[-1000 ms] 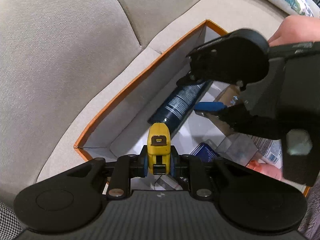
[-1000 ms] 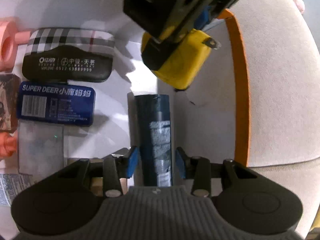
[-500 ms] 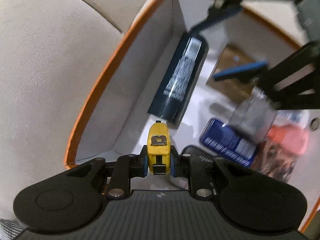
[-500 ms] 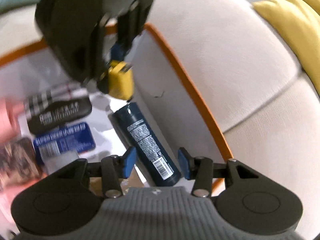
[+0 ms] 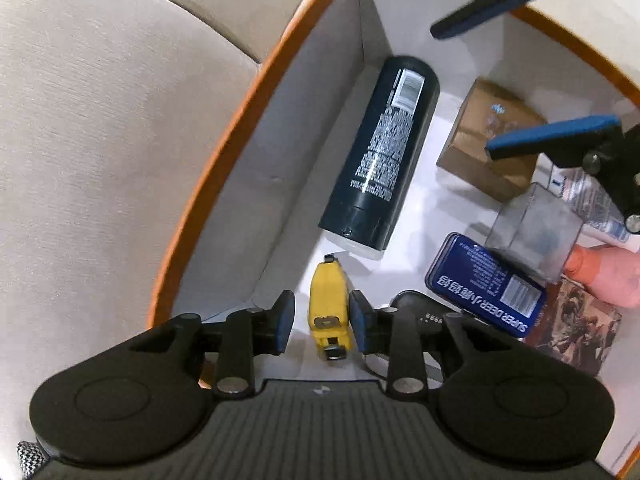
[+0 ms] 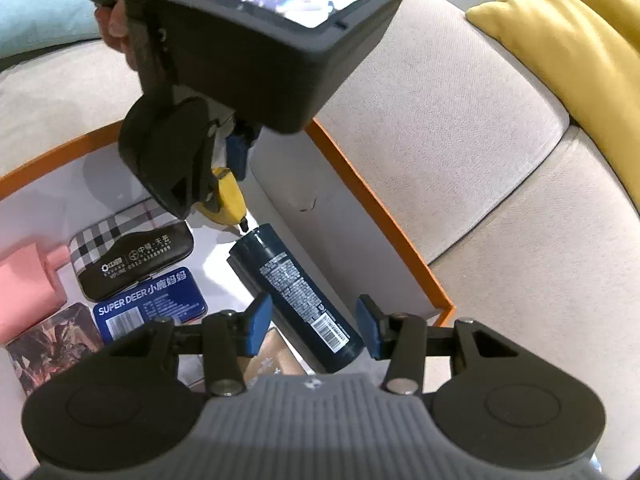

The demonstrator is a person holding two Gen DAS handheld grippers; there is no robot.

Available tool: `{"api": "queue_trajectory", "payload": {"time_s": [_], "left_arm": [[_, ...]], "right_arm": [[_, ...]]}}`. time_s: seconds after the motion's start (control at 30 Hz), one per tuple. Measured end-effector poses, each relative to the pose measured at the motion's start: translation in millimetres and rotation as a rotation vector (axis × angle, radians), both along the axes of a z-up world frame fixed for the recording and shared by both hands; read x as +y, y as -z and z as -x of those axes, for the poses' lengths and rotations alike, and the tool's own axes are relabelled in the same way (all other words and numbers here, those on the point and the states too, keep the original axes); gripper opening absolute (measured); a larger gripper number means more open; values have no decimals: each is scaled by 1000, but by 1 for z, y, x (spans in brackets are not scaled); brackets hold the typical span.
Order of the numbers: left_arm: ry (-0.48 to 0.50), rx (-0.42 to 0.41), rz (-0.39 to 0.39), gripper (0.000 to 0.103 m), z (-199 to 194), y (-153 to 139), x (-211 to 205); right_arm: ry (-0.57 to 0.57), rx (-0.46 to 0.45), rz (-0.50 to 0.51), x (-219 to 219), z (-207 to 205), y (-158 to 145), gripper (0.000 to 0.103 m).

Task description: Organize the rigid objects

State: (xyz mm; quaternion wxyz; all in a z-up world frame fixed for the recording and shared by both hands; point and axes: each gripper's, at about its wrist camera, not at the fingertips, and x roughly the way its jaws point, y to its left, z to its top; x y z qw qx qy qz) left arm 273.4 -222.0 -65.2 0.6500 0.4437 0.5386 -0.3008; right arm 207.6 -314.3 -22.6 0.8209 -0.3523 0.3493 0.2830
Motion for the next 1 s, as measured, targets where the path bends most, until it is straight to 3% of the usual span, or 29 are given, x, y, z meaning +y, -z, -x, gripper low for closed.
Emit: {"api": "queue_trajectory", "payload": {"time_s": [0.37, 0.57, 0.73, 1.0], "left_arm": [[-151, 20, 168, 38, 11, -39, 29], [-221, -29, 300, 37, 39, -71, 49], [-306, -108, 450, 37, 69, -105, 79], [-545, -282, 766, 38, 145, -149, 143]], "right_arm": [[18, -23, 12, 12, 24, -16, 53], [54, -20, -18, 19, 47, -35, 54], [143, -4, -106, 19, 64, -57, 55], [410, -11, -360, 17, 98, -98, 58]]}}
